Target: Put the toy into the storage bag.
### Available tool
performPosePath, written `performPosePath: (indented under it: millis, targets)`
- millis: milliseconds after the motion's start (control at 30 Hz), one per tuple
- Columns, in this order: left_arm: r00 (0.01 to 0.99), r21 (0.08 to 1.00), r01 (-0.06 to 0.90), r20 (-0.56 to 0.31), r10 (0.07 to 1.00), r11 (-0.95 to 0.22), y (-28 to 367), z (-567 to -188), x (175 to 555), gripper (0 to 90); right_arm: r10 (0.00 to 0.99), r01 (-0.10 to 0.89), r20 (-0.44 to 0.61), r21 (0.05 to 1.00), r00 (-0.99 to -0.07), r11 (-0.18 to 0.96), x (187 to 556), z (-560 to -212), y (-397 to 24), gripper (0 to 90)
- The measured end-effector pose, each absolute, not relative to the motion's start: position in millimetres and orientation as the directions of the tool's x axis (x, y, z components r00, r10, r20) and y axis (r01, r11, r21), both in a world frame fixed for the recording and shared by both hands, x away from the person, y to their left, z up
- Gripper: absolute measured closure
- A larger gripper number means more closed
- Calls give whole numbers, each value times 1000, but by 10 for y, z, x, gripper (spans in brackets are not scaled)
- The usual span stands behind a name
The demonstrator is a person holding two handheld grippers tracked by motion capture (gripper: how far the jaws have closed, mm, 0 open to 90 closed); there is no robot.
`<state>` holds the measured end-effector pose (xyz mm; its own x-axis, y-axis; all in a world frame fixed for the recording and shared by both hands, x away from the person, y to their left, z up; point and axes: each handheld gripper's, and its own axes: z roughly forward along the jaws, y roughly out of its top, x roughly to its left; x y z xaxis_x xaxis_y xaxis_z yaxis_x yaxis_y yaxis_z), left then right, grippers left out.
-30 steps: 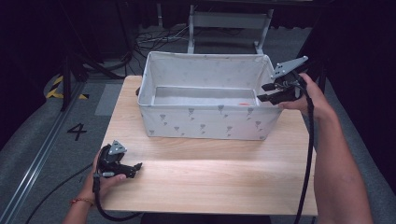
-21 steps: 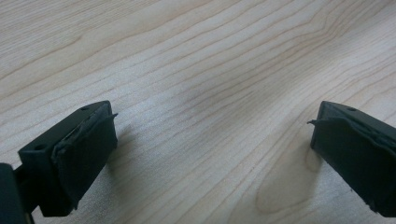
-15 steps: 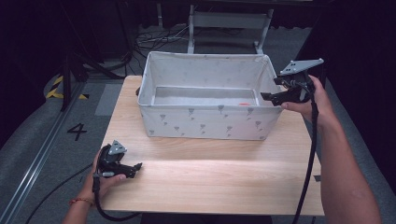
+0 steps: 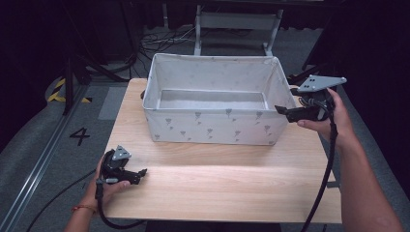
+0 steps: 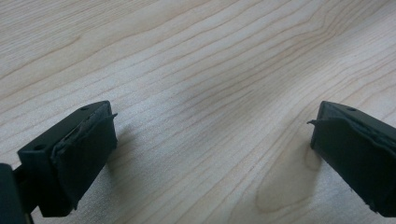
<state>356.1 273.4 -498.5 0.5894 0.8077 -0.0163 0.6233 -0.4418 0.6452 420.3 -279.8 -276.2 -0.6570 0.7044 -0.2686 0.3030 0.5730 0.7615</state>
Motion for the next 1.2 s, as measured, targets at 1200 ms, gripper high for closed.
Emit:
performPosePath:
  millis: [1200]
  targets:
    - [587, 645, 625, -17, 809, -440, 2732, -4985, 3559, 6, 658, 352, -354, 628, -665, 694, 3611, -3760, -3031, 233]
